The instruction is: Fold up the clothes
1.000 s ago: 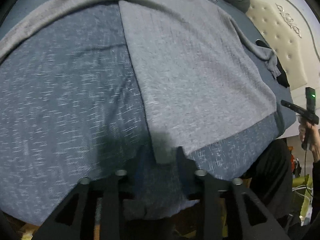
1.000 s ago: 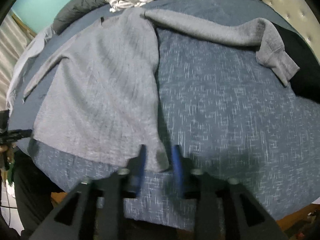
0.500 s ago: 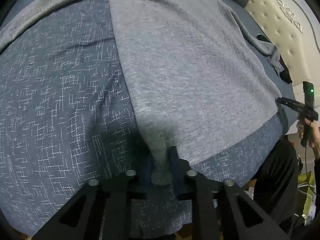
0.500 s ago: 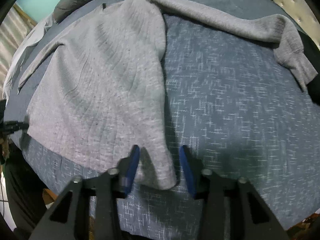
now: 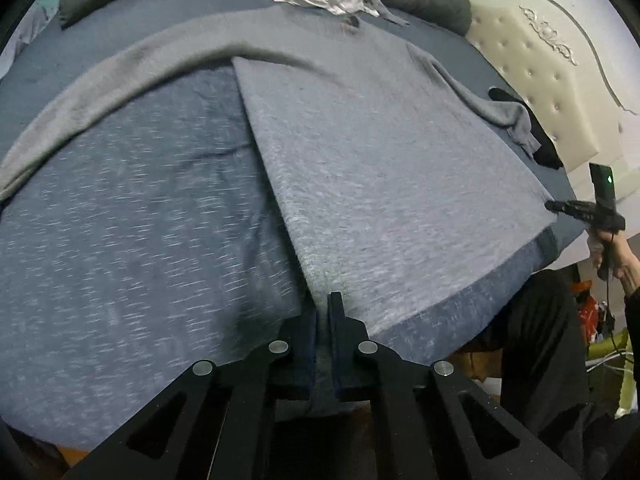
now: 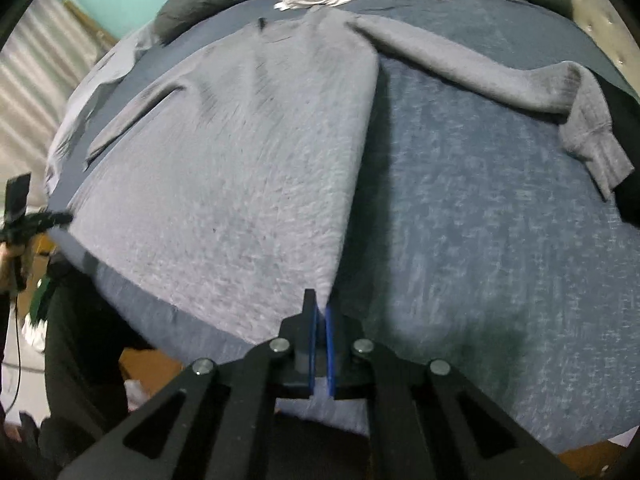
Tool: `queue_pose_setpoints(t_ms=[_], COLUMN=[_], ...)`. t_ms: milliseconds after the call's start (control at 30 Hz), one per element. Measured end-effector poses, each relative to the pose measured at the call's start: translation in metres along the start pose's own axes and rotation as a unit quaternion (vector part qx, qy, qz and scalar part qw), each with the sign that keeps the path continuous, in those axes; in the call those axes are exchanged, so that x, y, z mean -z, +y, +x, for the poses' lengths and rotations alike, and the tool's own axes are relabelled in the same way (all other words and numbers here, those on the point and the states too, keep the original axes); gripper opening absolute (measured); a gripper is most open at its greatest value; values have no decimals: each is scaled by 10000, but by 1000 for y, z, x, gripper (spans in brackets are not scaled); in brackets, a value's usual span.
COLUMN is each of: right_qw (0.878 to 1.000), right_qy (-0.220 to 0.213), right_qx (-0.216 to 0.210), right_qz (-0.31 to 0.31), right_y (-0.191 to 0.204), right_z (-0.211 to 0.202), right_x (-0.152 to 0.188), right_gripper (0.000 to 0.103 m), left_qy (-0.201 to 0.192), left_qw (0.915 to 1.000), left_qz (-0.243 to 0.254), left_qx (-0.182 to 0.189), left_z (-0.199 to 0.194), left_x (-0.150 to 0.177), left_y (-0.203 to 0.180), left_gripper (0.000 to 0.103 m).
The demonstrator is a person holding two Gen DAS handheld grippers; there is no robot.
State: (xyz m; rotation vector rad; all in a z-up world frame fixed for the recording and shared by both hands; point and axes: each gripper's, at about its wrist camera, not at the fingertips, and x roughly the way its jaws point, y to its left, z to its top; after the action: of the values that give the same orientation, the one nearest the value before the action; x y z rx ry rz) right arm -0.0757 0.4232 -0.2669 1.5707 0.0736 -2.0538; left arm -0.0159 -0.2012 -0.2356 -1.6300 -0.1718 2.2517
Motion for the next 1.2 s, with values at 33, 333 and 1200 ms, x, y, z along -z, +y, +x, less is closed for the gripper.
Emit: queue_pose_setpoints(t_ms=[33, 333, 1200], right_qw=[10000, 9992, 9989], right_qy=[56, 343, 274], right_qx=[-61, 169, 344], right_qz=[-6, 132, 187], right_y=[3, 12, 1], right_z=[3, 53, 67], right_x=[4, 8, -5], right_gripper=[3, 4, 3], left_qy=[3, 222, 240], left_qw=[10000, 9991, 9983], left_qz=[-24, -357, -416], left_qx=[-23, -57, -340], left_z=[-3, 40, 78], left_x=[2, 15, 0], left_y=[5, 19, 22], left_gripper=[5, 7, 6])
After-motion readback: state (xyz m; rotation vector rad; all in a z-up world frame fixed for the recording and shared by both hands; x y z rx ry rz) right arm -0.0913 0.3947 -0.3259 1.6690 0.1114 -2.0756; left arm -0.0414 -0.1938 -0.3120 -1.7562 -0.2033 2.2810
